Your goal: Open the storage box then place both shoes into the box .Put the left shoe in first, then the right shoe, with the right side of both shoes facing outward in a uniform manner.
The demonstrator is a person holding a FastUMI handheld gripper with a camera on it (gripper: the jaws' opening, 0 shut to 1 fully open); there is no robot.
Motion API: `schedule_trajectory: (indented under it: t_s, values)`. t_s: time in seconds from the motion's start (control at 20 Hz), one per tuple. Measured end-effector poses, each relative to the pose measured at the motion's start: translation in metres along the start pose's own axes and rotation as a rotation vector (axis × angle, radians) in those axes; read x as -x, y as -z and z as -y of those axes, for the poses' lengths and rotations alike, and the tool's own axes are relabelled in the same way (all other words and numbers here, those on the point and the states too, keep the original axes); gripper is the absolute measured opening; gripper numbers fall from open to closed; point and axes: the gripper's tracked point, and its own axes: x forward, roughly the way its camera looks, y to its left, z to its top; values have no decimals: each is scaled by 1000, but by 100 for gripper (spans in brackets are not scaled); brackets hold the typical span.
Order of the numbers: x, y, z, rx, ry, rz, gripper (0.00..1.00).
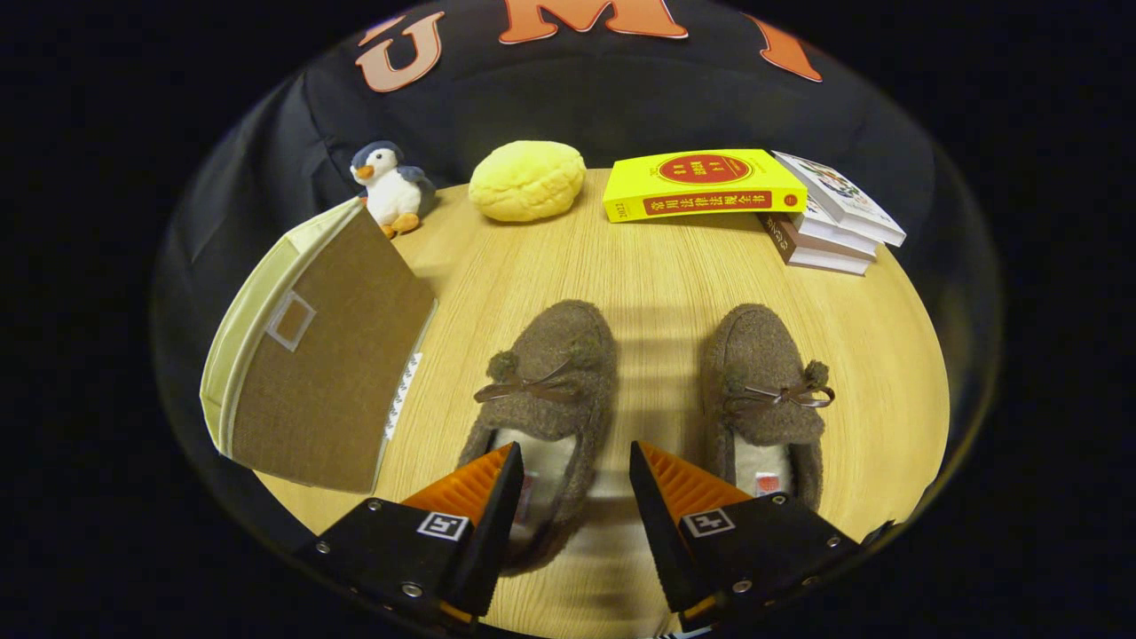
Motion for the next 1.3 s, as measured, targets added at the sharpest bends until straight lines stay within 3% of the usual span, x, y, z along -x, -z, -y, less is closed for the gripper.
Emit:
schedule_trajectory:
  t_s: [0.15, 0.3, 0.45, 0.7, 0.85, 1.3]
  values:
    - [-20, 3, -2, -10, -15, -38, 64]
    - [-33, -2, 3, -45, 12, -46, 43]
    - [-41, -4, -1, -75, 9, -55, 35]
    - [-27, -7, -3, -164, 8, -93, 9]
    - [-3, -26, -14, -183, -5, -50, 4]
    - [101, -115, -114, -151, -116, 77, 4]
